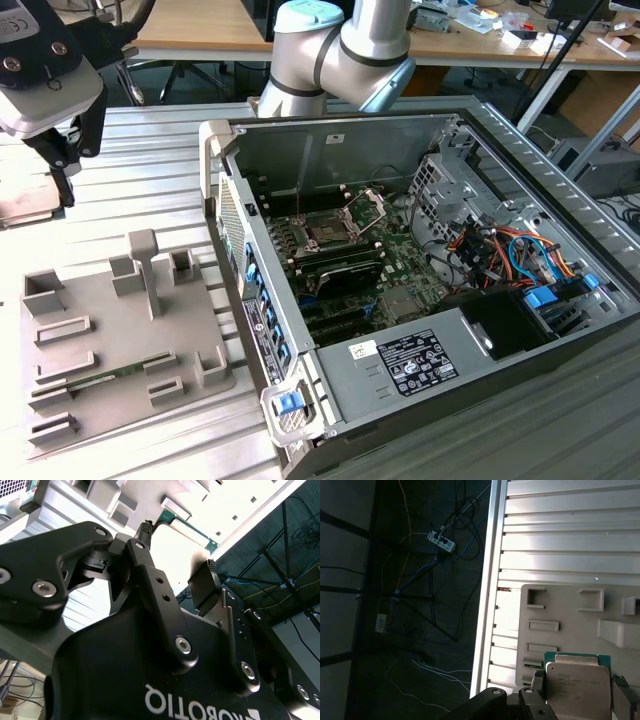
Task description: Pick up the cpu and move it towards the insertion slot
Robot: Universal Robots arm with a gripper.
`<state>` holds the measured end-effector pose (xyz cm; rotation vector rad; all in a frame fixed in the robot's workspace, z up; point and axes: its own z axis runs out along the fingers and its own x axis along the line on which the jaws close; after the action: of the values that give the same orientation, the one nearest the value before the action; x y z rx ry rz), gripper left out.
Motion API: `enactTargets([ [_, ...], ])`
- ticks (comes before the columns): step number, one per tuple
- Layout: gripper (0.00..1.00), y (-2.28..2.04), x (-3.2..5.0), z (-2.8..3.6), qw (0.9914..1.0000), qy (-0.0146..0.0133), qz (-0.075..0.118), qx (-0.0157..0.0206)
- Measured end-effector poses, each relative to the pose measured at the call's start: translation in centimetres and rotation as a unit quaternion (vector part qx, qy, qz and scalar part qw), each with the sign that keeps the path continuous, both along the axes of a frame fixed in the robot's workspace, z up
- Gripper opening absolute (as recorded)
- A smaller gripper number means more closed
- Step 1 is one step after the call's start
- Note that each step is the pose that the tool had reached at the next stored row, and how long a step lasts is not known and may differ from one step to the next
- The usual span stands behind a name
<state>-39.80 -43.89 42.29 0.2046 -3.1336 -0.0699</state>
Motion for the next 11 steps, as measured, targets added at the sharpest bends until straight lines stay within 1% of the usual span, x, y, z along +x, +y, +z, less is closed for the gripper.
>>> enactTargets([
  [11, 0.55, 0.0, 0.39, 0.0, 1.0, 0.0, 0.0, 0.0],
])
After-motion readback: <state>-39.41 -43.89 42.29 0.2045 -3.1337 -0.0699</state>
